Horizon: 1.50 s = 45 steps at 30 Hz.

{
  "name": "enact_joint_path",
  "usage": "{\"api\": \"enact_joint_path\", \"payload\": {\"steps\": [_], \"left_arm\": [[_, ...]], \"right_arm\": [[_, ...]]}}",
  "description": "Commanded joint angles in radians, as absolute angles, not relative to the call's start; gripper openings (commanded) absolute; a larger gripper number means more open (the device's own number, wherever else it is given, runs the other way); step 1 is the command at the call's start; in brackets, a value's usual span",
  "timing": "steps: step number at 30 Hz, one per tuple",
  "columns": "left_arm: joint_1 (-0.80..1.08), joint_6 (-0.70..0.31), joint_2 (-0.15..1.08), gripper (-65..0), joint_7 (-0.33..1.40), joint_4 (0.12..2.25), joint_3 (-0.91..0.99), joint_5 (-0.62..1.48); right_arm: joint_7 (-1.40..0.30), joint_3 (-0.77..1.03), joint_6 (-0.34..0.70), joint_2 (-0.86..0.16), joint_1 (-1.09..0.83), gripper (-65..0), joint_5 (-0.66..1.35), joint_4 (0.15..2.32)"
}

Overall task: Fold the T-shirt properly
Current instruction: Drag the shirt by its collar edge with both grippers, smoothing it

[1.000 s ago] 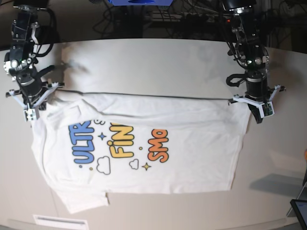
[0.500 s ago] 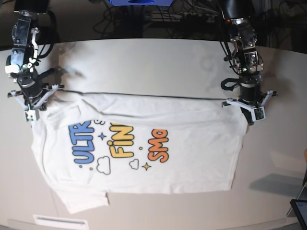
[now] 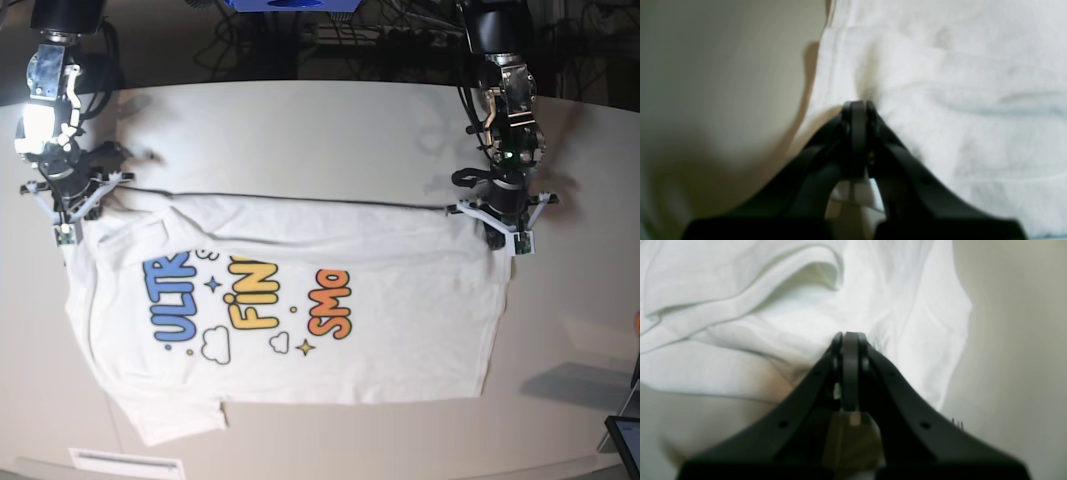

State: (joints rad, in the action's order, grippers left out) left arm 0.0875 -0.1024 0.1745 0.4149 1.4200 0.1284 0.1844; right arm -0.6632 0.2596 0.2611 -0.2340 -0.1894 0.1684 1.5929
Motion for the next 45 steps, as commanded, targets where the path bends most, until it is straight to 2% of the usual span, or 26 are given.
{"api": "enact_joint_path", "payload": {"steps": [1,14,32,38,45], "left_arm": [[0.097,-0.107,0.177,-65.0,0.455,1.435,0.128,0.182],[0.242,-0.105,0.249,-65.0,0.475,1.549,0.130,0.182],[0.404,-0.105,0.289,-65.0,0.473,1.699,0.191,0.180],[0.449,-0.105,0.288,-65.0,0.473,1.742,0.191,0.180],[0.487,-0.105,0.288,-65.0,0.472,1.758,0.191,0.180]], "right_arm": [[-0.662,0.263,0.259,-0.248,-0.186,-64.4,0.168,1.601],[-0.662,0.266,0.262,-0.183,-0.240,-64.6,-0.068,1.610],[-0.664,0.275,0.259,-0.174,-0.394,-64.7,-0.067,1.712],[-0.664,0.326,0.259,-0.117,-0.438,-64.7,-0.070,1.758],[-0.662,0.334,0.259,-0.107,-0.493,-64.7,-0.071,1.808]]}}
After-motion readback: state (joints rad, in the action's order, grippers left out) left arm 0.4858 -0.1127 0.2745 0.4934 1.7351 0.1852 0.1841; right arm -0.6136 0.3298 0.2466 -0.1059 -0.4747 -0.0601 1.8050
